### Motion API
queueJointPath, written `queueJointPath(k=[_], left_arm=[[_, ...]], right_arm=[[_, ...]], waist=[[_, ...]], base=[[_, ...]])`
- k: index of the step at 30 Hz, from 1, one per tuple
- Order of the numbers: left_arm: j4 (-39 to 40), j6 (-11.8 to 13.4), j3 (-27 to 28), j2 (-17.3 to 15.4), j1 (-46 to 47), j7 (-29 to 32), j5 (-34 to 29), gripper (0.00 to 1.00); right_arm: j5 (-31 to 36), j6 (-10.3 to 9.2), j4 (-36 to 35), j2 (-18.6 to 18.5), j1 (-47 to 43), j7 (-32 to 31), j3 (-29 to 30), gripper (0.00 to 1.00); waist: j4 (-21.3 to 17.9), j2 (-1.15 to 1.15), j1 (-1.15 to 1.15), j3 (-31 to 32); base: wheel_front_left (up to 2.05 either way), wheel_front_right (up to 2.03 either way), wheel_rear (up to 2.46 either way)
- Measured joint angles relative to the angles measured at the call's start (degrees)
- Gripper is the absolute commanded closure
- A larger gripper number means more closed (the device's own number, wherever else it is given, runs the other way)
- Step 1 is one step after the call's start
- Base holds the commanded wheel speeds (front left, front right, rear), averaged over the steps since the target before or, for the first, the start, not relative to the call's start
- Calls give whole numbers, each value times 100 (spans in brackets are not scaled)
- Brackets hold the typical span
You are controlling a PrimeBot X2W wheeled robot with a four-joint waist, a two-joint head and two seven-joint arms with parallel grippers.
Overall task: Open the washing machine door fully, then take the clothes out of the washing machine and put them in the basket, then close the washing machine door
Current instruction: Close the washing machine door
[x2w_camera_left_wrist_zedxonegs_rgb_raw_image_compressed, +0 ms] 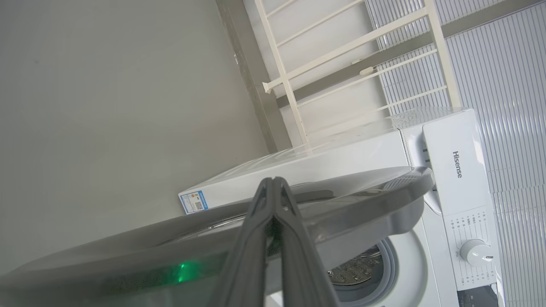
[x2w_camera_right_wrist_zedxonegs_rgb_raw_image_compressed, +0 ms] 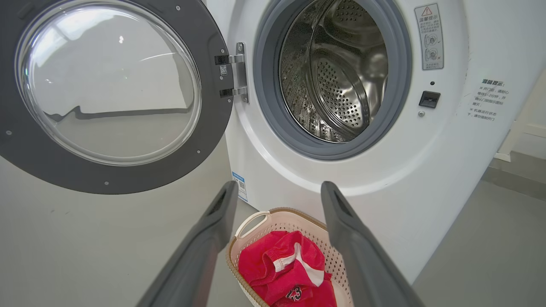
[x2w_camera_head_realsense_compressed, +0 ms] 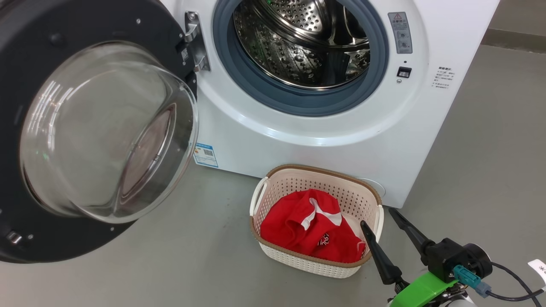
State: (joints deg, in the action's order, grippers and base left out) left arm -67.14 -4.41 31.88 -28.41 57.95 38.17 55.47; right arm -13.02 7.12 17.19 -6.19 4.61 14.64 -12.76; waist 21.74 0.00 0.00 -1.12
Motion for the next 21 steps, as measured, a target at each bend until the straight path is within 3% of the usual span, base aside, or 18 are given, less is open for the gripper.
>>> queueJointPath(k=[13,21], left_arm=[[597,-174,149,413,-319,522,407,100],[1552,-219,177,777,-894,605,580,100]], right_arm=[[0,0,8,62,-2,0,-14,0],[-55,0,30,109,-57,0,65,0]], waist=[[82,0,0,6],[106,0,0,38]], base=[[0,0,0],[0,0,0]])
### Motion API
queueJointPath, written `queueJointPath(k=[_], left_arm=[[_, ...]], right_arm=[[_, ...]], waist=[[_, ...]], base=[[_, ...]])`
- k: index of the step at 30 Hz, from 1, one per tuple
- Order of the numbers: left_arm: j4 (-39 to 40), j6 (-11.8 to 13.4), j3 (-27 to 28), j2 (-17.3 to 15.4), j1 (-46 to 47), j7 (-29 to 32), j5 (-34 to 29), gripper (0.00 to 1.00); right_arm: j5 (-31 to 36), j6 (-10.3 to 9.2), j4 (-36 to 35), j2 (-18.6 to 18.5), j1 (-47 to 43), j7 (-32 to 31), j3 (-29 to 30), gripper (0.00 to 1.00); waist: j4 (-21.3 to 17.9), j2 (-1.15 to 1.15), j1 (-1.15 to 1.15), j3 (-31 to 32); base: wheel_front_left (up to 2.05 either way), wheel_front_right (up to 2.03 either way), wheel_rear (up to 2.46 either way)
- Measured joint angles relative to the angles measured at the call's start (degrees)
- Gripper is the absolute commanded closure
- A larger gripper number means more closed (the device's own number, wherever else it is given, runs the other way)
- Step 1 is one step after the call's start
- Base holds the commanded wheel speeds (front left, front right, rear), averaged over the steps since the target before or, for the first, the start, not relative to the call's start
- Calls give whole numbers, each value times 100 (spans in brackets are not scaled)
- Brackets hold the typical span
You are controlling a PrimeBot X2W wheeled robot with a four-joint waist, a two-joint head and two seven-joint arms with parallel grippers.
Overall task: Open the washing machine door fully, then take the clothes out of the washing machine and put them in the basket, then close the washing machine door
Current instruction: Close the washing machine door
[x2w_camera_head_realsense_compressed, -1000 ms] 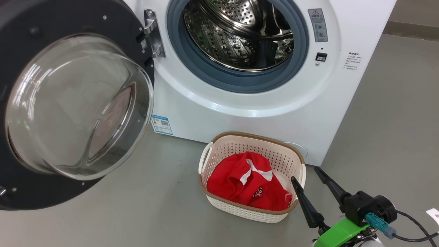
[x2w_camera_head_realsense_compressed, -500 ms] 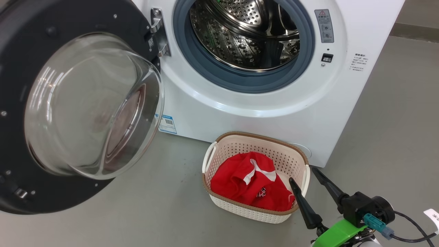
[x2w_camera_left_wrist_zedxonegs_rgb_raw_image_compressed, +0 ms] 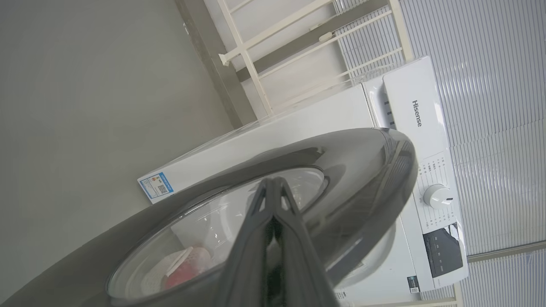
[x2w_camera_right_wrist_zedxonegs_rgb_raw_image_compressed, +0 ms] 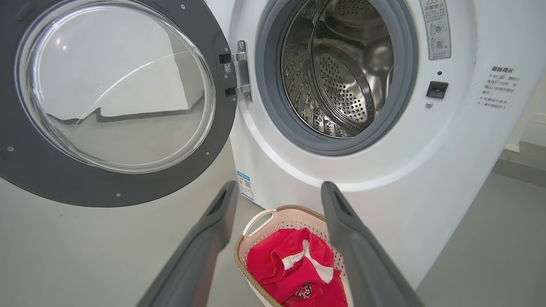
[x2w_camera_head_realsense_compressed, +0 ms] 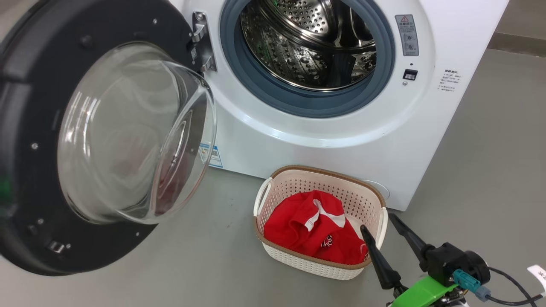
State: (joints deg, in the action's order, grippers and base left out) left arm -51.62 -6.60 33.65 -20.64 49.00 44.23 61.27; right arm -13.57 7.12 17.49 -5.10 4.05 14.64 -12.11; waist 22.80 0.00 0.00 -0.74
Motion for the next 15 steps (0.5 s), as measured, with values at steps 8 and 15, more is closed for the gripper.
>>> queueJointPath(k=[8,15], left_arm=[[1280,146,218,533,-666,269,333,100],[2591,525,245,1002,-1259,520,445,100]], right_arm=[[-56,0,89,47,-79,0,43,0],[-55,0,149,100,-80,0,59,0]], waist=[[5,0,0,-57],[0,0,0,-88]], base=[[0,0,0],[0,0,0]])
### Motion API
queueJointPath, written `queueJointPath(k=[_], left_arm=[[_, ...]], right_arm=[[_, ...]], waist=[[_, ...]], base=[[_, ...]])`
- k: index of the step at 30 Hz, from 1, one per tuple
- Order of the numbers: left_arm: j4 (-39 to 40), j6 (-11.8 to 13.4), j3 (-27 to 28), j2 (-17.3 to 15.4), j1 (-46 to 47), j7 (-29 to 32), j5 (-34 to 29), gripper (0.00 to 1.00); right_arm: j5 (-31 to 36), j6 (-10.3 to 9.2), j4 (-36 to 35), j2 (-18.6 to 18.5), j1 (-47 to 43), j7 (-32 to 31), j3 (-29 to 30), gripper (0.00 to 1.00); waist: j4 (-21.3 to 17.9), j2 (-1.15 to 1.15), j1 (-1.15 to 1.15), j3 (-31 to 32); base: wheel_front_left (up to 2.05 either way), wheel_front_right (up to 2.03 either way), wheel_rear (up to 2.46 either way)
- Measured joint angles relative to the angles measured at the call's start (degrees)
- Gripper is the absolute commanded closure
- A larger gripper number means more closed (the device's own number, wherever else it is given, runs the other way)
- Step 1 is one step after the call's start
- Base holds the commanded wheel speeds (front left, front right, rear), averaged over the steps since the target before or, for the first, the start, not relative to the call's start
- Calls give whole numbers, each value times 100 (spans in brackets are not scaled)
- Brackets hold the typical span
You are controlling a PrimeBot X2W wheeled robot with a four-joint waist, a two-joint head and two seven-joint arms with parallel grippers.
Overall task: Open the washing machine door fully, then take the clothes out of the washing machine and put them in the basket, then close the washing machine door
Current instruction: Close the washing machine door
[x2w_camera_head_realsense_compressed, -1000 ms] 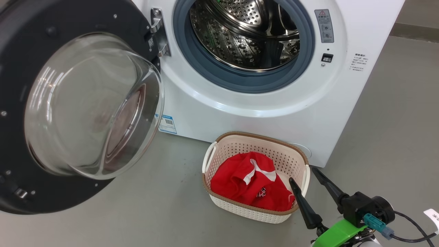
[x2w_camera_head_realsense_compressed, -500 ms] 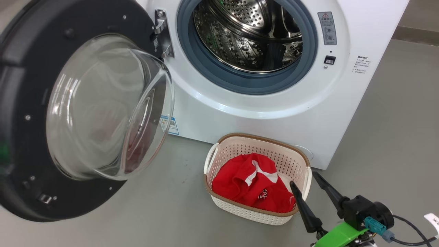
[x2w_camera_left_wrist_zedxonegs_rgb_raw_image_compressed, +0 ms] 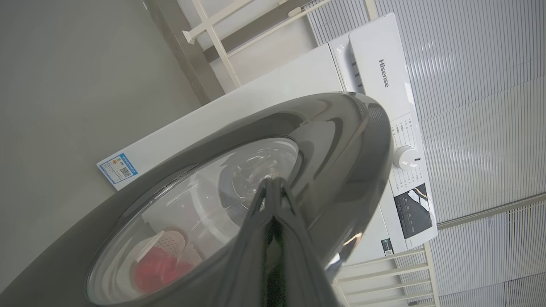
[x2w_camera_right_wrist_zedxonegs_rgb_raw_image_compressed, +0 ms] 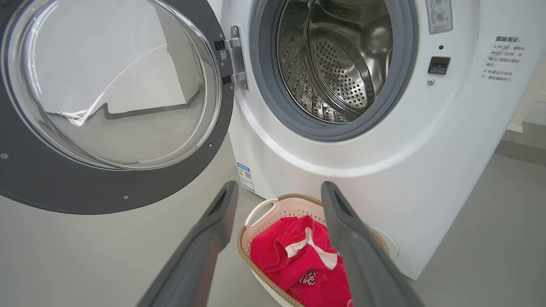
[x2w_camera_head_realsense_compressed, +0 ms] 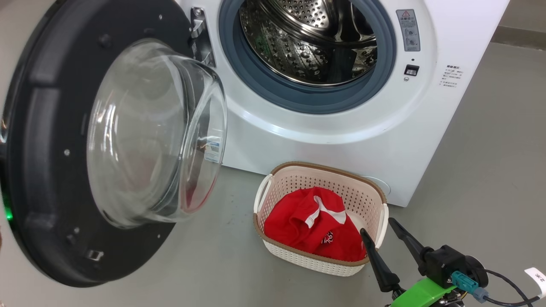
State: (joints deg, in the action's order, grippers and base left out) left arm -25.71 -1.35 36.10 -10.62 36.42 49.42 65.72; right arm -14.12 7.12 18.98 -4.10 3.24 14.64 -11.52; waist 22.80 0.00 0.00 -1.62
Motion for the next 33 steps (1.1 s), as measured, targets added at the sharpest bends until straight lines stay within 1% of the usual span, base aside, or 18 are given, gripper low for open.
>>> queueJointPath(k=[8,14,18,21,23,27,32,33], left_arm=[[1183,441,27,603,-470,320,322,100],[1872,751,-85,810,-782,453,508,100],[2215,940,-283,858,-959,432,730,100],[2464,1011,-520,875,-1148,303,856,100],[2593,1049,-726,873,-1311,144,1050,100],[2897,1107,-1310,880,-1772,-185,1394,100],[3205,1159,-1702,878,-2074,-452,1571,100],[3271,1201,-1769,878,-2122,-501,1614,100]], right_arm=[[0,0,44,49,3,0,4,0],[-1,0,43,69,22,0,19,0],[-1,0,45,82,24,0,32,0],[-3,0,59,87,49,0,43,0],[-43,0,58,89,54,0,57,0],[-52,0,58,93,54,0,80,0],[-51,0,57,100,53,0,96,0],[-52,0,57,101,53,0,99,0]], waist=[[-49,0,0,-34],[-138,0,0,-85],[-205,0,0,-120],[-277,0,0,-132],[-335,0,0,-137],[-483,0,0,-131],[-638,0,0,-120],[-668,0,0,-116]], base=[[0,0,0],[0,0,0],[0,0,0],[0,0,0],[0,0,0],[0,0,0],[0,0,0],[0,0,0]])
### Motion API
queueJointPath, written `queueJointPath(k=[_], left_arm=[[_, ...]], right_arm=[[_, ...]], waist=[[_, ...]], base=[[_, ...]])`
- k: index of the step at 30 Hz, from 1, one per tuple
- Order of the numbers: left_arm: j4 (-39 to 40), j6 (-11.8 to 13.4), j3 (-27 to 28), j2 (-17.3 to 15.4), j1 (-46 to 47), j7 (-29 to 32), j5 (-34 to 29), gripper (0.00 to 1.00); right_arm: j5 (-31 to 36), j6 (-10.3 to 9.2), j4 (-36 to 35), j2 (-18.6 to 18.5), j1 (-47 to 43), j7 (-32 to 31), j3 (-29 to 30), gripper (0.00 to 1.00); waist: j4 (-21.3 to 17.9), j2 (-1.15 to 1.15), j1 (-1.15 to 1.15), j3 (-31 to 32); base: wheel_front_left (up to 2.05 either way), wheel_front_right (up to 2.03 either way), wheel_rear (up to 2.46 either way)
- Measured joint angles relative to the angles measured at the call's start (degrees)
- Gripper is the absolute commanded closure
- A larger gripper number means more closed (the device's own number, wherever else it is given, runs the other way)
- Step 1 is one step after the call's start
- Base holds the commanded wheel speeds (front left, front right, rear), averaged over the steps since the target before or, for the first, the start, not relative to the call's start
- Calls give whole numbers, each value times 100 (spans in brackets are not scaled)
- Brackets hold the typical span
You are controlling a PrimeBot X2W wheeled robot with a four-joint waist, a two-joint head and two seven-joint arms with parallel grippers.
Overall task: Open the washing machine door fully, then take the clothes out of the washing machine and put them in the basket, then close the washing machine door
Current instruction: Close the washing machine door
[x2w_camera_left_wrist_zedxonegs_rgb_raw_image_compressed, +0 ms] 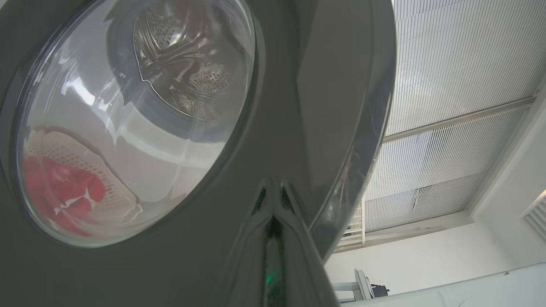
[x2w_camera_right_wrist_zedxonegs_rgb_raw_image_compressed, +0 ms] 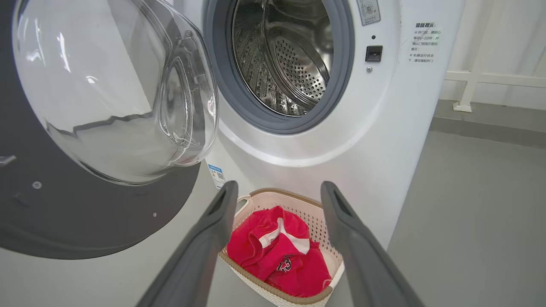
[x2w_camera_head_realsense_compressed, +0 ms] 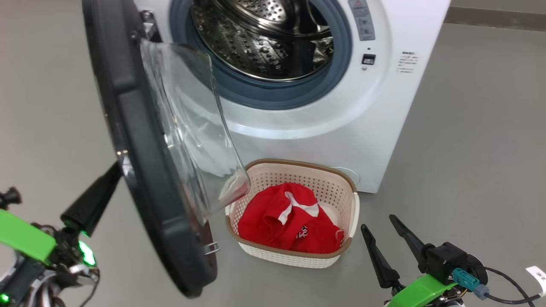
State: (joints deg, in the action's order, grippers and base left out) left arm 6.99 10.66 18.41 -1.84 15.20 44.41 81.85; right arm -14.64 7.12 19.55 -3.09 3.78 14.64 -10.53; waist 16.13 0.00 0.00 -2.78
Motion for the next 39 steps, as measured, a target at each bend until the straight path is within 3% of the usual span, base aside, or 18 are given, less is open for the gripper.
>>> queueJointPath(k=[15,17,18,19,20,21,22,23,25,30,35,39], left_arm=[[341,64,-235,0,-485,-624,201,100],[400,-80,-234,-14,-499,-779,66,100],[400,-80,-234,-14,-499,-779,66,91],[411,-337,-233,-38,-521,-977,-170,74],[411,-337,-233,-38,-521,-977,-170,51],[404,-477,-234,-45,-547,-1078,-271,13],[393,-639,-252,-74,-587,-1176,-400,13],[375,-858,-304,-146,-630,-1291,-635,0],[293,-1250,-341,-222,-717,-1627,-1034,0],[37,-1651,-426,-242,-836,-2619,-1970,0],[-147,-1777,-865,-471,-1185,-3941,-3200,0],[-417,-1781,-1524,-950,-1421,-5110,-4273,0]], right_arm=[[-8,0,-1,5,-8,0,-3,0],[-8,0,-2,5,-9,0,-3,0],[-8,0,-2,5,-9,0,-3,0],[-8,0,-3,7,-10,0,-1,0],[-8,0,-3,7,-10,0,-1,0],[-8,0,-5,7,-10,0,0,0],[-8,0,-7,7,-10,0,0,0],[-8,0,-9,7,-10,-1,1,0],[-8,0,-14,8,-10,0,3,0],[-13,0,-18,9,-9,0,3,0],[-52,0,-22,9,-7,-1,-13,0],[-113,0,-21,9,-6,0,-18,0]], waist=[[-311,0,0,150],[-318,0,0,161],[-318,0,0,161],[-313,0,0,160],[-313,0,0,160],[-308,0,0,157],[-303,0,0,155],[-297,0,0,151],[-284,0,0,137],[-276,0,0,104],[-302,0,0,69],[-320,0,0,33]], base=[[0,0,0],[0,0,0],[0,0,0],[0,0,0],[0,0,0],[0,0,0],[0,0,0],[0,0,0],[0,0,0],[0,0,0],[0,0,0],[0,0,0]])
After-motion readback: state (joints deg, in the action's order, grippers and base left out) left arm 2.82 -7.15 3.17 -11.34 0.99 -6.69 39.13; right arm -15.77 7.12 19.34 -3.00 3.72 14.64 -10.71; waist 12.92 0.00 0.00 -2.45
